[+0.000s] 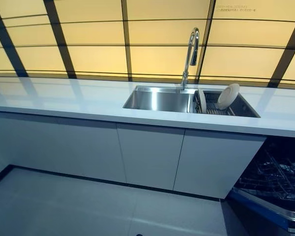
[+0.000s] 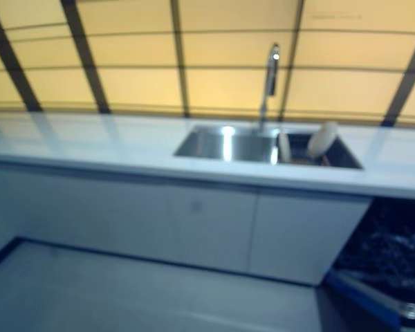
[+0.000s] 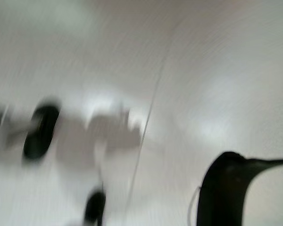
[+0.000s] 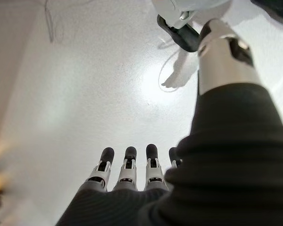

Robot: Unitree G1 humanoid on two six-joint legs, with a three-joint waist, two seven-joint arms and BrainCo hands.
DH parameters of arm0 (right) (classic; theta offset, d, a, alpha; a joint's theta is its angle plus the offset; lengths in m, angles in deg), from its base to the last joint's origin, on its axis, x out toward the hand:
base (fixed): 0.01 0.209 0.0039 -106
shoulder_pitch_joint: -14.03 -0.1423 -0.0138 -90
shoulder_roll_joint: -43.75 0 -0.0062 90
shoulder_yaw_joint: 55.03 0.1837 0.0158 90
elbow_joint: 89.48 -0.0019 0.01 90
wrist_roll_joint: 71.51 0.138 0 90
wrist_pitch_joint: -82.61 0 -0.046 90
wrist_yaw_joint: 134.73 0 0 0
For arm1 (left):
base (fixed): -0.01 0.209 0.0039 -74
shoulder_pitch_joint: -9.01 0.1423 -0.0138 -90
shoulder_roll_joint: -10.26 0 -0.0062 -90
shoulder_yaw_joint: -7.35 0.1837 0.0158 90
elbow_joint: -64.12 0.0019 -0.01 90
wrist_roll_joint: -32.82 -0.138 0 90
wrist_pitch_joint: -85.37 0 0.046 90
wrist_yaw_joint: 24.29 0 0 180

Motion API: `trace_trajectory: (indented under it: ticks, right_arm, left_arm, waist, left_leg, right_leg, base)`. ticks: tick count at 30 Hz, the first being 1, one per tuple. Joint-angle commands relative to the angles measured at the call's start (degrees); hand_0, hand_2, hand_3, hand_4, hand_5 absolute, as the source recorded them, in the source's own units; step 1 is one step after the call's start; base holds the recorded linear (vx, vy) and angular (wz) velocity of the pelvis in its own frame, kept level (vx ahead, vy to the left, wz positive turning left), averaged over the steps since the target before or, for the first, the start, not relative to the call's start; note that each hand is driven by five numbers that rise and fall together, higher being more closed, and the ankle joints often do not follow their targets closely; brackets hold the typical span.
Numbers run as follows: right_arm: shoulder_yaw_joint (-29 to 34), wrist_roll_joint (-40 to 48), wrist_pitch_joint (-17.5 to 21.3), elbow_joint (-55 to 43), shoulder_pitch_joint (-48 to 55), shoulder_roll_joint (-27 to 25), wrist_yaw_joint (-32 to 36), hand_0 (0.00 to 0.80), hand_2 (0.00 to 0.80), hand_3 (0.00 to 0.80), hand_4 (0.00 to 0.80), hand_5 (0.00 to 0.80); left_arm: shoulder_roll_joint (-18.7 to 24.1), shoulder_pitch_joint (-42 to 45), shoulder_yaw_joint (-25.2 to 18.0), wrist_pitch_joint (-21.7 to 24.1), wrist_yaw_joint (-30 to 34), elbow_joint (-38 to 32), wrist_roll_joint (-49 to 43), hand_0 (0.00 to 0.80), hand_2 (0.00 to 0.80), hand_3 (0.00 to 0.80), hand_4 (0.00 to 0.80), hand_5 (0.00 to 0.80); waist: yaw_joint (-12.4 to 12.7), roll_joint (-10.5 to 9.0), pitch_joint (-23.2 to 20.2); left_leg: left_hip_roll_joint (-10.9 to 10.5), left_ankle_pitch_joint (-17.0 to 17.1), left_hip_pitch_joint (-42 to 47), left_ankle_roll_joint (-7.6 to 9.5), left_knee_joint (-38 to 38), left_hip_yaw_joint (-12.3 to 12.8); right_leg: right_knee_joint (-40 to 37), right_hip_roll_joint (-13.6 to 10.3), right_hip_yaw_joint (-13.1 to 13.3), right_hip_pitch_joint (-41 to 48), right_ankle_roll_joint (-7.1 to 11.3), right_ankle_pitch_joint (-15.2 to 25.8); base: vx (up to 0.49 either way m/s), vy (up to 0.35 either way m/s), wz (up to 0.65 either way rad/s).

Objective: Take plates into dishwasher

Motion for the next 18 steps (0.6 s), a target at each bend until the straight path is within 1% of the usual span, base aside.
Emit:
trace_trajectory:
  ticks: [1, 3, 5, 8, 10, 13, 15, 16, 17, 18]
  right_arm:
    - [-0.02, -3.41, 0.26, -1.28, 0.24, -0.54, 0.38, 0.0, 0.0, 0.0, 0.0, 0.0]
    - [-1.08, -4.3, 1.5, -1.53, -0.38, -0.56, 0.53, 0.0, 0.0, 0.0, 0.0, 0.0]
    - [-2.18, -3.7, 1.56, -2.1, -1.21, -0.58, 0.18, 0.0, 0.0, 0.0, 0.0, 0.0]
    - [-3.08, -1.98, 0.71, -2.43, -2.24, -0.59, -0.58, 0.0, 0.0, 0.0, 0.0, 0.0]
    - [-3.02, -1.38, 0.13, -2.47, -2.3, -0.51, -0.61, 0.0, 0.0, 0.0, 0.0, 0.0]
    - [-3.01, -0.87, -0.55, -2.61, -2.27, -0.37, -0.9, 0.0, 0.0, 0.0, 0.0, 0.0]
    - [-2.36, -1.27, -1.05, -2.37, -2.63, 0.25, -2.05, 0.0, 0.0, 0.0, 0.0, 0.0]
    - [-1.68, -0.09, -1.5, -2.34, -2.86, 0.36, -2.7, 0.0, 0.0, 0.0, 0.0, 0.0]
    - [-0.85, 0.3, -1.84, -2.44, -2.74, 0.37, -2.95, 0.0, 0.0, 0.0, 0.0, 0.0]
    - [0.15, 1.12, -2.24, -2.66, -2.37, 0.43, -3.61, 0.0, 0.0, 0.0, 0.0, 0.0]
  left_arm:
    - [3.09, 0.34, -1.03, 1.86, -0.22, -1.75, -2.22, 0.0, 0.0, 0.0, 0.0, 0.0]
    - [3.76, -0.88, 0.12, 1.99, -0.12, -2.25, -2.1, 0.0, 0.0, 0.0, 0.0, 0.0]
    - [3.91, -2.17, 1.36, 1.78, 0.13, -2.82, -1.22, 0.0, 0.0, 0.0, 0.0, 0.0]
    - [4.06, -3.59, 2.64, 2.57, 0.63, -3.48, -1.43, 0.0, 0.0, 0.0, 0.0, 0.0]
    - [4.01, -3.94, 2.88, 1.78, 1.78, -3.97, -0.9, 0.0, 0.0, 0.0, 0.0, 0.0]
    - [3.59, -3.93, 2.3, 0.82, 1.32, -4.0, 1.97, 0.0, 0.0, 0.0, 0.0, 0.0]
    - [3.83, -3.74, 0.86, 1.3, 0.33, -3.7, 0.06, 0.0, 0.0, 0.0, 0.0, 0.0]
    - [4.2, -3.86, 0.55, 1.88, 0.15, -3.14, -0.81, 0.0, 0.0, 0.0, 0.0, 0.0]
    - [4.34, -3.92, 0.32, 2.12, 0.24, -2.73, -1.22, 0.0, 0.0, 0.0, 0.0, 0.0]
    - [4.39, -3.9, 0.09, 2.09, 0.26, -2.57, -1.97, 0.0, 0.0, 0.0, 0.0, 0.0]
  waist:
    - [-0.29, -3.06, -1.55]
    - [-0.01, -3.48, -1.56]
    - [0.23, -3.5, -1.2]
    - [0.5, -3.68, 0.25]
    - [0.74, -4.18, 0.69]
    - [0.96, -4.65, 0.78]
    - [1.49, -5.95, 0.09]
    - [1.58, -6.4, -0.72]
    - [1.54, -6.48, -1.27]
    - [1.51, -6.75, -1.93]
  left_leg:
    - [-2.55, 0.24, -9.36, 8.26, 8.88, 5.55]
    - [-2.39, -1.14, -10.06, 8.56, 9.22, 5.88]
    - [-2.45, -0.44, -11.45, 8.34, 8.61, 5.82]
    - [-2.24, 0.7, -13.42, 7.75, 7.17, 5.82]
    - [-2.22, 0.55, -13.4, 7.82, 6.23, 6.08]
    - [-2.36, -0.17, -13.4, 8.11, 6.46, 6.01]
    - [-2.81, -2.33, -12.21, 8.98, 6.75, 5.82]
    - [-3.04, -3.57, -10.75, 9.6, 6.8, 5.85]
    - [-3.45, -4.1, -9.68, 10.16, 6.51, 5.71]
    - [-4.61, -4.4, -7.76, 11.01, 5.43, 5.44]
  right_leg:
    - [4.47, -3.24, -4.2, 8.42, 4.42, -6.83]
    - [3.74, -4.52, -5.3, 7.89, 4.97, -6.32]
    - [1.97, -4.85, -5.15, 7.49, 5.04, -5.49]
    - [-1.99, -4.83, -4.05, 7.31, 5.33, -4.35]
    - [-4.03, -5.33, -4.37, 7.67, 6.12, -3.62]
    - [-4.8, -5.95, -4.54, 7.88, 6.76, -3.09]
    - [-4.43, -8.0, -6.08, 8.02, 8.74, -2.29]
    - [-2.06, -8.96, -6.99, 7.76, 9.72, -2.08]
    - [-0.03, -9.42, -7.4, 7.6, 10.25, -1.84]
    - [3.51, -10.6, -7.83, 7.18, 11.25, 0.96]
  base:
    - [0.327, 0.051, -0.25]
    - [0.145, 0.074, -0.37]
    - [0.057, 0.077, -0.34]
    - [0.041, 0.051, 0.04]
    - [0.052, 0.035, -0.01]
    - [0.048, 0.032, 0.02]
    - [0.178, 0.088, 0.04]
    - [0.264, 0.117, -0.05]
    - [0.299, 0.139, -0.12]
    - [0.227, 0.124, -0.04]
